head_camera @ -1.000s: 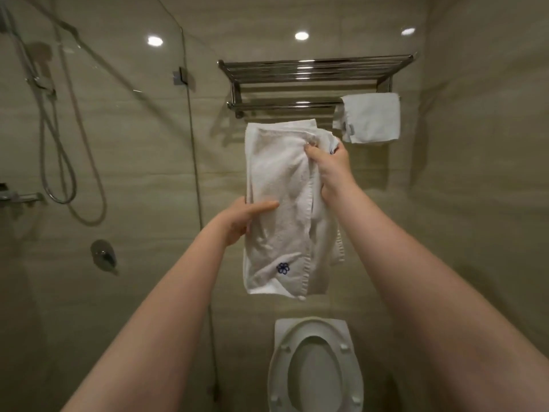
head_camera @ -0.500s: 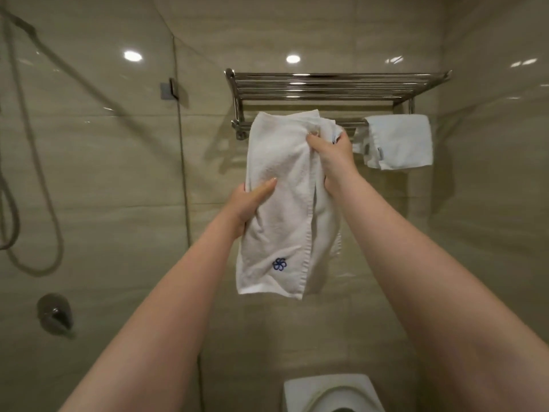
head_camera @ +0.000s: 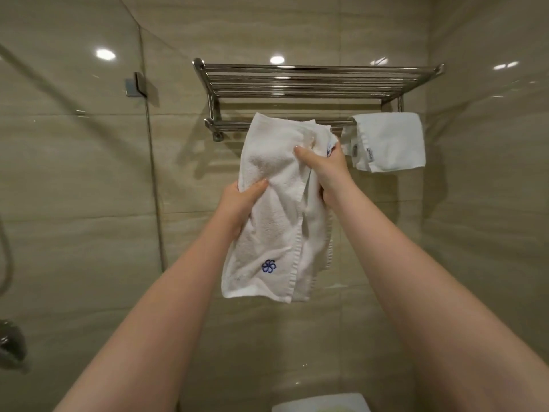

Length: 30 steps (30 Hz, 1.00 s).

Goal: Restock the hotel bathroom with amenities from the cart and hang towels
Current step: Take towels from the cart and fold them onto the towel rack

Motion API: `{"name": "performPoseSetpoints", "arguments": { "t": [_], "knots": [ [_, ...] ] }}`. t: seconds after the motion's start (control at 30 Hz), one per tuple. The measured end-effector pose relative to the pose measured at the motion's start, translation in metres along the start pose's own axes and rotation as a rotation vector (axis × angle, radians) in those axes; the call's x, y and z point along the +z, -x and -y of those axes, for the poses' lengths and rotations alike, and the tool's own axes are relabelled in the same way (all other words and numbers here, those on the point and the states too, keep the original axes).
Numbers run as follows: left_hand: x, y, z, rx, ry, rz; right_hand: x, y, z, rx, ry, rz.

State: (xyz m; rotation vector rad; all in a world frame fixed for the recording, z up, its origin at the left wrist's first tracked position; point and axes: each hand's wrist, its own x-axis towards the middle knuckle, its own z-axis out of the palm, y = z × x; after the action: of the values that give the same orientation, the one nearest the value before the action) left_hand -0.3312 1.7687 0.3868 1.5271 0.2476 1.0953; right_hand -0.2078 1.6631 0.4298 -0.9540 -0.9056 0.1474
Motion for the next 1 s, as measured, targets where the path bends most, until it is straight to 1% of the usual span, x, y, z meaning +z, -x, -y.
{"name": "performPoseSetpoints", "arguments": {
  "t": [0.1, 0.3, 0.4, 0.63, 0.83, 1.0],
  "knots": [
    [0.000, -0.008, 0.004, -0.007, 0.009, -0.011, -0.003, -0.008, -0.009, -0.008, 0.046, 0.001],
    [-0.009, -0.036, 0.001, -0.041, -0.039, 0.017, 0.010, -0.032, -0.015, -0.079, 0.034, -0.030],
    [-0.019, -0.057, -0.004, -0.014, -0.072, 0.047, 0.020, -0.050, -0.019, -0.099, 0.044, -0.047],
    [-0.033, -0.106, -0.034, 0.150, -0.078, 0.062, 0.057, -0.091, 0.000, -0.191, -0.020, -0.027],
    [-0.036, -0.143, -0.086, 0.291, -0.107, 0.053, 0.083, -0.128, 0.036, -0.337, -0.054, 0.002],
    [-0.030, -0.162, -0.127, 0.394, -0.112, 0.040, 0.098, -0.153, 0.067, -0.396, -0.075, 0.001]
  ]
}}
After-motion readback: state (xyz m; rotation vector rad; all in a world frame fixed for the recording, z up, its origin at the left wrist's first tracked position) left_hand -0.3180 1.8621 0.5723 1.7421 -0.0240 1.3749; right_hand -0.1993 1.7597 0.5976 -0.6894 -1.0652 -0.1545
